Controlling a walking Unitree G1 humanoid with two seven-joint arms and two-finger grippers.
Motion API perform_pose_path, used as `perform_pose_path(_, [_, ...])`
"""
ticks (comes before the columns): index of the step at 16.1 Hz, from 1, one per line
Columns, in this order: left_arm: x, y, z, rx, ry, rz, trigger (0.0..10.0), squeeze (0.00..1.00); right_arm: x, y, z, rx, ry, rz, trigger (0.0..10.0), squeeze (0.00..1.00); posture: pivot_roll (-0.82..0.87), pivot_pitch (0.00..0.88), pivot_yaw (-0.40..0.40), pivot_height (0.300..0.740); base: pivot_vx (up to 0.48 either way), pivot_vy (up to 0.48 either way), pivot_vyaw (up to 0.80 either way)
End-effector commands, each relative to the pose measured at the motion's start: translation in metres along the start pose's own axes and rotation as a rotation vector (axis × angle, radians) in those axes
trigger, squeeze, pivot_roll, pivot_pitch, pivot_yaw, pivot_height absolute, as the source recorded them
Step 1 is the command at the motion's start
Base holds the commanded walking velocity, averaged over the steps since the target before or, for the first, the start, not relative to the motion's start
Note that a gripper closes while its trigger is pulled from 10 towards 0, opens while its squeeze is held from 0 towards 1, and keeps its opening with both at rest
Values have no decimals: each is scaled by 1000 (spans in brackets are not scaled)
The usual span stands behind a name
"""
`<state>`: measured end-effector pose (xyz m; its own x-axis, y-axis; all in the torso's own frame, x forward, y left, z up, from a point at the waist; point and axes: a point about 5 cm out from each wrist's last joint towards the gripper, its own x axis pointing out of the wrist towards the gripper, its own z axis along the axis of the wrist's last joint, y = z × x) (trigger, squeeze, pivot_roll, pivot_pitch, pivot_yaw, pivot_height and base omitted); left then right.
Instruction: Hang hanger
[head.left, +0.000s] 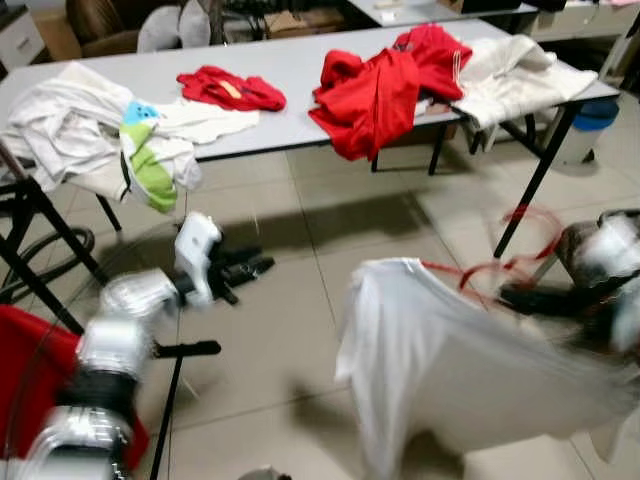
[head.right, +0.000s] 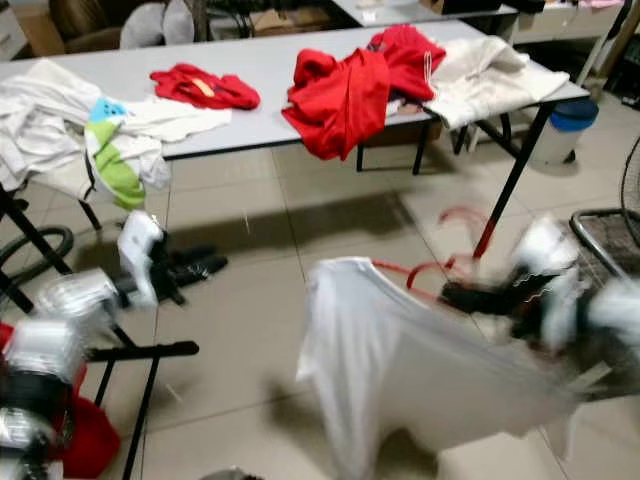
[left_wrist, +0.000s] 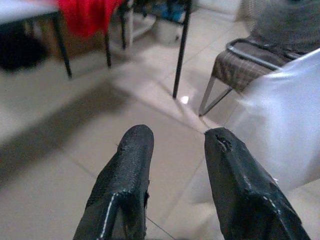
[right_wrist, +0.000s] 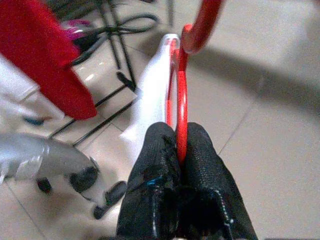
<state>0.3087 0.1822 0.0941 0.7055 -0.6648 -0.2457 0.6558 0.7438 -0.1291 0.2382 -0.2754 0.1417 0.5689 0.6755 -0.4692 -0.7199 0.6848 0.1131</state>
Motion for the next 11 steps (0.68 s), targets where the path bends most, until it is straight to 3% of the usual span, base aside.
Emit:
perform_pose_path(1, [1,-3,5,12,-58,78,10000,0,3,2,0,-20,-21,-137,10000,0,-163,0,87,740,0,0,0])
perform_pose_path(2, [2,-7,1,-84,-115,142,10000,0,11,6,-16,2,-18,-254,10000,0,-162,0,90,740,0,0,0])
perform_pose_path(3, [3,-7,-3,-188,-168,202,10000,0,17,7,-25,-43,-41,-384,10000,0,-158,0,92,740,0,0,0])
perform_pose_path(4, [3,-8,-5,-233,-178,233,10000,0,20,8,-29,-48,-50,-441,10000,0,-158,0,92,740,0,0,0])
perform_pose_path(5, [4,-13,-10,-237,-158,290,10000,0,23,9,-38,-68,-36,-597,10000,0,-148,0,87,740,0,0,0])
perform_pose_path(6, [5,-16,-11,-209,-148,304,10000,0,25,12,-42,-61,-34,-641,10000,0,-147,0,86,740,0,0,0])
perform_pose_path(7, [6,-20,-12,-106,-179,381,10000,0,29,14,-46,-8,-87,-777,10000,0,-147,0,87,740,0,0,0])
perform_pose_path(8, [8,-20,-16,-54,-174,437,10000,0,31,16,-51,47,-99,-829,10000,0,-153,0,90,740,0,0,0])
perform_pose_path(10, [14,-22,-26,-63,-112,453,10000,0,42,29,-64,162,-92,-762,10000,0,-152,0,87,740,0,-223,0])
perform_pose_path(11, [17,-26,-24,-40,-106,440,10000,0,47,30,-65,130,-80,-766,10000,0,-151,0,86,740,0,-480,0])
